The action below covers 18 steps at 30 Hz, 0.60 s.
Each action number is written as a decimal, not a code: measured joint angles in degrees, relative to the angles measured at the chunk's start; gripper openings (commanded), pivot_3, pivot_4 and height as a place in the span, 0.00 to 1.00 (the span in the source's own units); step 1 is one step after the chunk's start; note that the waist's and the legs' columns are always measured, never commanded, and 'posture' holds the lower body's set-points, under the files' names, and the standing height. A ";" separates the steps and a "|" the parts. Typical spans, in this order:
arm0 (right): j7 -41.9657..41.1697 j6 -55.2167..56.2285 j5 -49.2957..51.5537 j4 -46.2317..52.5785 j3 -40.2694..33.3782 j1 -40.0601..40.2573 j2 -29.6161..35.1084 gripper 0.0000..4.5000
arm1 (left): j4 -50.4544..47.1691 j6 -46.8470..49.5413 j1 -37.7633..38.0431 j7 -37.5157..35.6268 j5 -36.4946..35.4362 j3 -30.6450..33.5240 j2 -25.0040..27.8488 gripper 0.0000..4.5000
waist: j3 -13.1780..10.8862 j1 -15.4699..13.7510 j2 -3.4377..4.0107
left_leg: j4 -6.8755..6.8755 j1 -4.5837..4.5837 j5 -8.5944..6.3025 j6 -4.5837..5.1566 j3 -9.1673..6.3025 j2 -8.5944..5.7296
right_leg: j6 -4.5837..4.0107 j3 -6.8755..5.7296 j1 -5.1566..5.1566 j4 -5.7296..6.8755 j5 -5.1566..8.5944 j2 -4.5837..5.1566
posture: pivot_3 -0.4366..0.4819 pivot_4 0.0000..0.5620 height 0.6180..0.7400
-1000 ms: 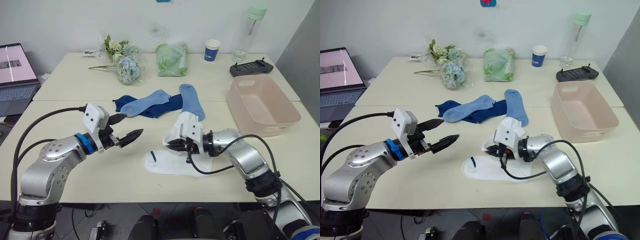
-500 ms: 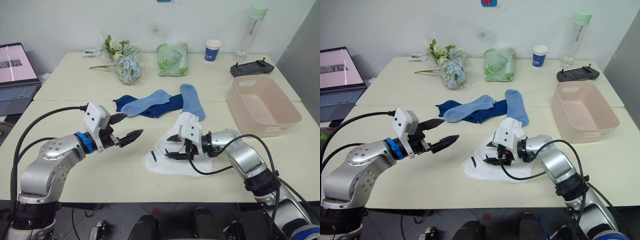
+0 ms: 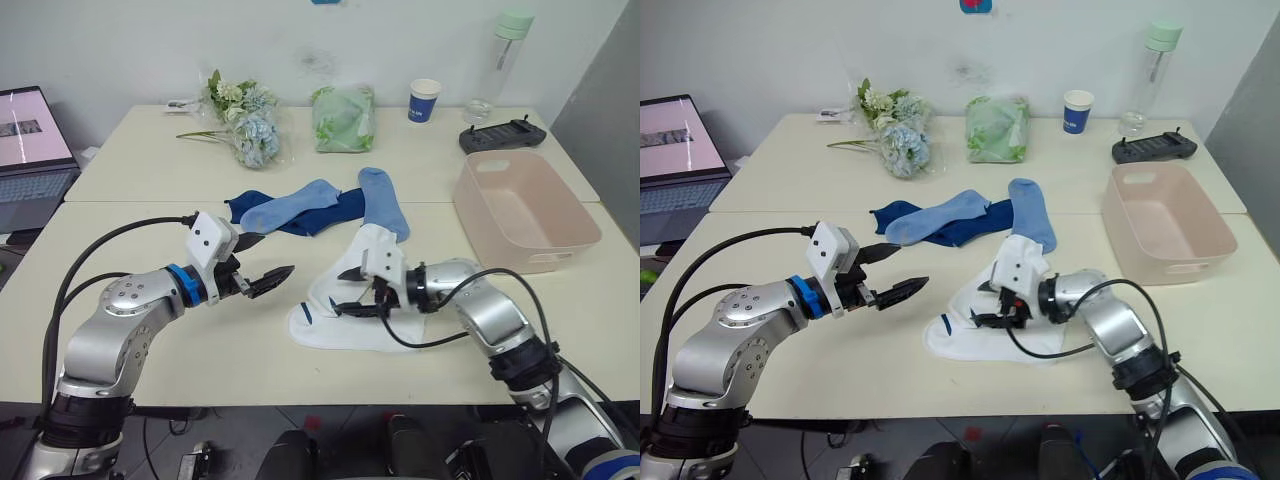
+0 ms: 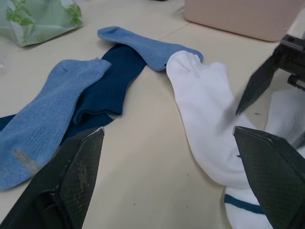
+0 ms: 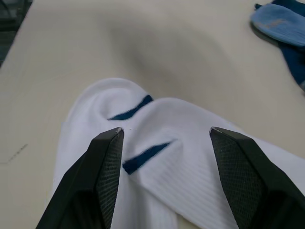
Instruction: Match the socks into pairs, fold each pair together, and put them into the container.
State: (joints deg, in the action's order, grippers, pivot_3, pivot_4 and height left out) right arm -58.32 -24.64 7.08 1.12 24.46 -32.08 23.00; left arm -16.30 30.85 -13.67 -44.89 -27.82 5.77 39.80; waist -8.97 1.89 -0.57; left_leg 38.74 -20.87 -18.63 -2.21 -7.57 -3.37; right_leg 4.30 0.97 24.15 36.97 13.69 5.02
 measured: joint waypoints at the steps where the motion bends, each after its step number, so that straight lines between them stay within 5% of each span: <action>1: -0.54 0.11 -0.26 -0.33 0.78 -0.02 -0.05 0.69 | -0.39 0.44 0.17 -0.70 -0.98 0.28 0.00 1.00 | 0.00 -0.02 0.00 | 0.01 -0.01 0.00 0.00 0.00 0.00 | 0.00 0.00 0.00 -0.01 0.00 0.00 | 0.48 0.27 1.00; 8: -2.57 0.40 -1.36 -3.40 1.65 -0.73 -0.15 0.65 | -10.82 7.88 9.09 -6.16 -8.80 1.53 6.78 1.00 | -0.01 0.22 0.02 | -0.04 0.02 0.00 0.01 0.01 0.05 | 0.00 0.02 0.02 0.03 0.00 -0.02 | 0.48 0.27 1.00; 10: -2.51 0.62 -1.43 -5.07 1.63 -0.91 -0.92 0.56 | -12.82 8.64 11.22 -6.61 -8.83 1.52 8.39 1.00 | -0.01 0.10 0.02 | -0.03 0.02 0.00 0.01 -0.01 0.06 | -0.01 0.00 0.00 0.04 0.00 -0.05 | 0.48 0.27 1.00; 17: -4.06 3.66 -1.82 -6.90 1.63 -1.29 -0.67 0.01 | -14.25 8.67 12.49 -4.31 -8.84 2.99 8.48 1.00 | -0.02 -0.06 0.02 | -0.02 0.02 0.00 0.00 0.01 0.04 | -0.01 0.01 -0.01 -0.01 0.00 -0.03 | 0.48 0.27 1.00; 18: -4.18 3.88 -1.82 -7.15 1.62 -1.29 -0.61 0.00 | -14.25 8.67 12.45 -4.20 -8.93 3.08 8.23 1.00 | -0.02 -0.06 0.02 | -0.03 0.02 0.00 0.00 0.01 0.03 | -0.01 0.01 -0.02 -0.01 0.00 -0.03 | 0.48 0.27 1.00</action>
State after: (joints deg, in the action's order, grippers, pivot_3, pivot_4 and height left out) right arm -62.51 -20.76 5.25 -6.02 26.08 -33.37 22.39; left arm -30.55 39.52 -1.22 -49.09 -36.75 8.85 48.03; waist -8.99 1.83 -0.55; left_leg 38.71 -20.85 -18.63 -2.21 -7.56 -3.33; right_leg 4.29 0.99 24.13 36.96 13.69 4.99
